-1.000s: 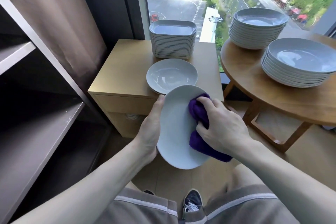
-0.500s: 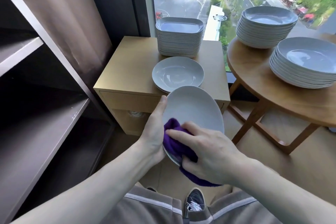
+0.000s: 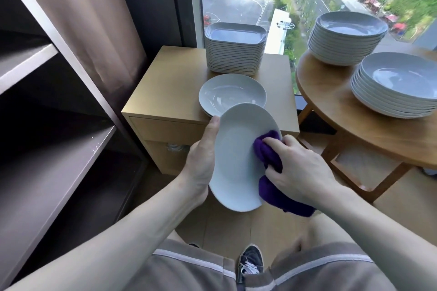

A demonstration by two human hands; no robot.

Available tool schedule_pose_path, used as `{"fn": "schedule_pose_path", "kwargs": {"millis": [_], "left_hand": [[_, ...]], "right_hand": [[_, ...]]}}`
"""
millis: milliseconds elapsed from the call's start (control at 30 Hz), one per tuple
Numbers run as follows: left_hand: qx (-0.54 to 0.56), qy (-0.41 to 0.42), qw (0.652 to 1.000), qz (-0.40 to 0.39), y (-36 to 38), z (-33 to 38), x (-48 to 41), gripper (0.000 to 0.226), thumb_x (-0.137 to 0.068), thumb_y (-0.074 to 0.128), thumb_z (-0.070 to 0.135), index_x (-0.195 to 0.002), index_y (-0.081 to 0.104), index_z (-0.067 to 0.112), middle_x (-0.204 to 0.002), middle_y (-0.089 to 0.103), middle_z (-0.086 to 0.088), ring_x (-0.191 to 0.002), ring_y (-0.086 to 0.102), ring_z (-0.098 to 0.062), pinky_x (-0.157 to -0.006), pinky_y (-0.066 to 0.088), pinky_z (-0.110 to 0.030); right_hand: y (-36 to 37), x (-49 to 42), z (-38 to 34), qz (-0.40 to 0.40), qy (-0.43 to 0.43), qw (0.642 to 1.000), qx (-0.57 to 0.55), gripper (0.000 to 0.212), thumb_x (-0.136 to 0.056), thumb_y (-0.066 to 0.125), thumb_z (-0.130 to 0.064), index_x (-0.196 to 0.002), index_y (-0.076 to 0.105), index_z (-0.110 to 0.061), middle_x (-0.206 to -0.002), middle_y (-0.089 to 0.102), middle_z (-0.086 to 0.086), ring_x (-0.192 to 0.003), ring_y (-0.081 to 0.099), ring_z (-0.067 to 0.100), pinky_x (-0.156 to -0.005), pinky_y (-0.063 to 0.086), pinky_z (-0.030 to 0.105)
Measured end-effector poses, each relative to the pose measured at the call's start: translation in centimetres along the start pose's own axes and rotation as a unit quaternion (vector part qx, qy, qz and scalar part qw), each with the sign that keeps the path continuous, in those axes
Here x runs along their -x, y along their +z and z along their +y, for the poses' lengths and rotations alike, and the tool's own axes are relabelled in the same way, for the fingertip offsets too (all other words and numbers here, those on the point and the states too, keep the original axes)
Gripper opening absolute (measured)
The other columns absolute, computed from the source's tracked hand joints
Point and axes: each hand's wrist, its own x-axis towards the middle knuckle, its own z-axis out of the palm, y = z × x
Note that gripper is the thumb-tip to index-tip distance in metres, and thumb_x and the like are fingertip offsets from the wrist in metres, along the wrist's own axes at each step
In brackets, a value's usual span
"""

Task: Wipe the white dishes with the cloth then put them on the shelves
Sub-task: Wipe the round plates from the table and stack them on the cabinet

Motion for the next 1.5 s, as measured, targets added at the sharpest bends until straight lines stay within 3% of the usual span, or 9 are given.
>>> {"fn": "schedule_pose_path", "kwargs": {"millis": [133, 300, 500, 700, 867, 1033, 1200, 1333, 1500], "left_hand": [[-0.003, -0.007, 1.000, -0.010, 0.8, -0.4, 0.5, 0.055, -0.102, 0.048, 0.062, -0.117, 0.079, 0.019, -0.117, 0.078, -0.010, -0.106, 0.076, -0.027, -0.082, 0.064, -0.037], [-0.042, -0.021, 0.999, -0.005, 1.1, -0.9, 0.8, 0.055, -0.100, 0.051, 0.062, -0.113, 0.080, 0.017, -0.108, 0.080, -0.008, -0.102, 0.077, -0.025, -0.089, 0.062, -0.037], [0.016, -0.011, 0.999, 0.031, 0.4, -0.3, 0.4, 0.061, -0.082, 0.064, 0.066, -0.108, 0.082, 0.013, -0.112, 0.078, -0.015, -0.108, 0.074, -0.034, -0.096, 0.059, -0.044], [-0.001, 0.031, 0.999, 0.027, -0.9, 1.0, -0.1, 0.064, -0.087, 0.059, 0.068, -0.116, 0.078, 0.014, -0.116, 0.077, -0.016, -0.106, 0.075, -0.035, -0.092, 0.059, -0.050], [-0.018, 0.035, 0.999, 0.025, -0.7, 1.1, 0.2, 0.065, -0.088, 0.062, 0.069, -0.118, 0.078, 0.014, -0.116, 0.078, -0.014, -0.107, 0.075, -0.035, -0.100, 0.057, -0.058], [-0.010, 0.008, 1.000, 0.017, 0.0, 0.8, 0.5, 0.068, -0.085, 0.058, 0.066, -0.119, 0.077, 0.011, -0.120, 0.075, -0.021, -0.114, 0.070, -0.043, -0.105, 0.051, -0.062], [-0.019, 0.003, 1.000, -0.004, 0.8, 0.0, 0.7, 0.068, -0.091, 0.056, 0.060, -0.118, 0.073, 0.000, -0.122, 0.067, -0.033, -0.102, 0.070, -0.040, -0.099, 0.053, -0.059], [-0.050, -0.002, 0.999, 0.009, 0.4, -0.4, 0.2, 0.056, -0.092, 0.059, 0.063, -0.099, 0.084, 0.014, -0.101, 0.080, -0.014, -0.092, 0.077, -0.027, -0.078, 0.063, -0.038], [-0.051, 0.013, 0.998, 0.018, -0.4, 0.4, -0.2, 0.053, -0.092, 0.060, 0.069, -0.099, 0.083, 0.022, -0.103, 0.080, -0.010, -0.094, 0.076, -0.025, -0.086, 0.059, -0.040]], "right_hand": [[-0.5, 0.5, -1.1, 0.026, -0.010, 1.000, -0.011, 0.060, -0.086, 0.046, -0.051, -0.144, 0.034, -0.040, -0.127, 0.051, -0.006, -0.090, 0.063, 0.024, -0.069, 0.053, 0.034], [-1.6, 1.7, -3.8, 0.053, -0.082, 0.995, -0.014, 0.063, -0.084, 0.052, -0.046, -0.145, 0.043, -0.035, -0.122, 0.054, -0.003, -0.084, 0.062, 0.023, -0.062, 0.052, 0.031], [-0.9, 4.1, -5.9, -0.093, -0.184, 0.979, 0.008, 0.060, -0.086, 0.048, -0.050, -0.145, 0.037, -0.043, -0.124, 0.052, -0.006, -0.087, 0.061, 0.022, -0.069, 0.053, 0.031], [0.0, 2.6, -3.5, -0.107, -0.137, 0.984, 0.036, 0.051, -0.087, 0.046, -0.050, -0.138, 0.040, -0.046, -0.113, 0.053, -0.009, -0.075, 0.046, 0.018, -0.066, 0.036, 0.025], [-0.1, 1.4, -1.5, -0.039, -0.033, 0.998, 0.036, 0.046, -0.090, 0.046, -0.050, -0.135, 0.040, -0.044, -0.113, 0.053, -0.007, -0.079, 0.058, 0.019, -0.065, 0.045, 0.027], [-0.3, 1.0, -1.8, 0.055, 0.011, 0.998, -0.010, 0.054, -0.086, 0.045, -0.050, -0.139, 0.042, -0.040, -0.118, 0.054, -0.007, -0.076, 0.051, 0.018, -0.063, 0.037, 0.026], [-0.8, 1.4, -2.9, 0.083, -0.023, 0.996, -0.021, 0.059, -0.084, 0.044, -0.050, -0.142, 0.044, -0.038, -0.122, 0.053, -0.007, -0.084, 0.062, 0.020, -0.064, 0.037, 0.023], [-0.7, 2.3, -4.5, 0.069, -0.106, 0.992, 0.001, 0.058, -0.084, 0.048, -0.047, -0.140, 0.049, -0.034, -0.118, 0.055, -0.004, -0.083, 0.063, 0.019, -0.060, 0.046, 0.023], [0.4, 3.4, -5.4, -0.004, -0.153, 0.988, 0.026, 0.051, -0.084, 0.057, -0.045, -0.134, 0.052, -0.036, -0.112, 0.060, -0.006, -0.081, 0.065, 0.016, -0.061, 0.049, 0.021]]}}
